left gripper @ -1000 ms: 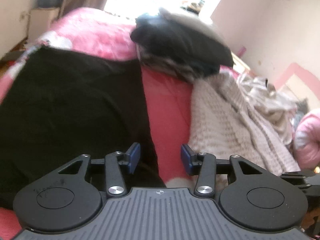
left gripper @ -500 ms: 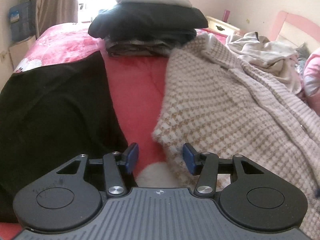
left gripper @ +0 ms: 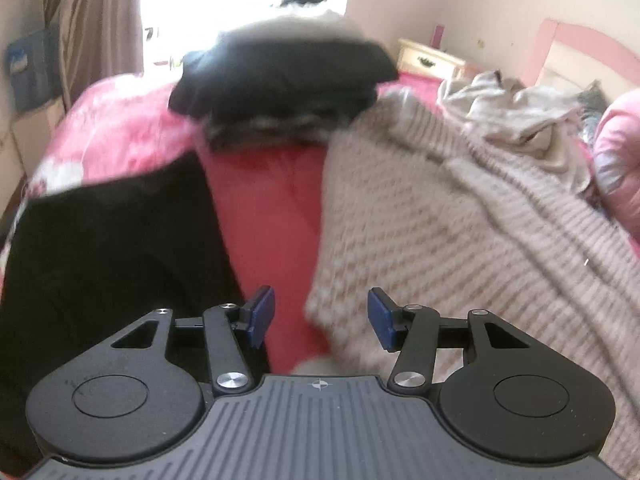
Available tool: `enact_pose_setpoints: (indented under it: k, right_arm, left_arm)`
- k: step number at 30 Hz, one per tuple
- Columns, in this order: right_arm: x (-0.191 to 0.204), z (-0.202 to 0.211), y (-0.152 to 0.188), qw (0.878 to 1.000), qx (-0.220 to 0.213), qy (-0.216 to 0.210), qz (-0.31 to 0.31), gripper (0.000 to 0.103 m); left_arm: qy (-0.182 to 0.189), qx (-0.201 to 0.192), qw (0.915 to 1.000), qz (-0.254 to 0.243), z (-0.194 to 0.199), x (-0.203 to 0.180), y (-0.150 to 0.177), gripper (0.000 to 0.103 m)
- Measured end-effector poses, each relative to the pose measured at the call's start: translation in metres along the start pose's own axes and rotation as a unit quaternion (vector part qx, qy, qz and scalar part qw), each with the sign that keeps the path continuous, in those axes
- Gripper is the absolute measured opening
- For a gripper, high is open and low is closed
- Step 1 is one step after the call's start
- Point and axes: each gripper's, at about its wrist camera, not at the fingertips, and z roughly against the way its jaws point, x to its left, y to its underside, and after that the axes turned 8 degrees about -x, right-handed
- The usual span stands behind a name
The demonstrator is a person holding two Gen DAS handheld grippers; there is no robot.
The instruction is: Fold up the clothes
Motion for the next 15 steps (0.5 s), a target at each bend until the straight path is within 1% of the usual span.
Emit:
enact_pose_setpoints:
  k: [2,4,6,10,15]
  right_arm:
    - [-0.02,0.001,-0.029,0.999,-0.036,0.011,-0.018,0.037]
    - [-0.037,-0.004,-0.054,0.998,-0.057,0.025,-0.029,0.039]
    - [-0.052,-0.022,-0.078,0.996,-0.071,0.034,-0.033,0.039]
    - [-0.079,-0.069,-0.12,0.995,-0.075,0.06,-0.013,0.039]
    - [-0.103,-0.125,-0.166,0.991,-0.071,0.09,0.063,0.04]
  left_arm:
    - [0.003,-0.008,1.0,-0.004,-0.009,-0.005,-0.015,0.051]
    - [0.002,-0.016,0.9998,-0.014,-0.026,-0.014,-0.029,0.051]
    - [-0.003,-0.03,0.9991,-0.029,-0.048,-0.024,-0.042,0.051]
    - [-0.01,-0.052,0.9971,-0.055,-0.095,-0.043,-0.066,0.051]
    - [0.0,-0.082,0.9919,-0.097,-0.144,-0.066,-0.086,0.051]
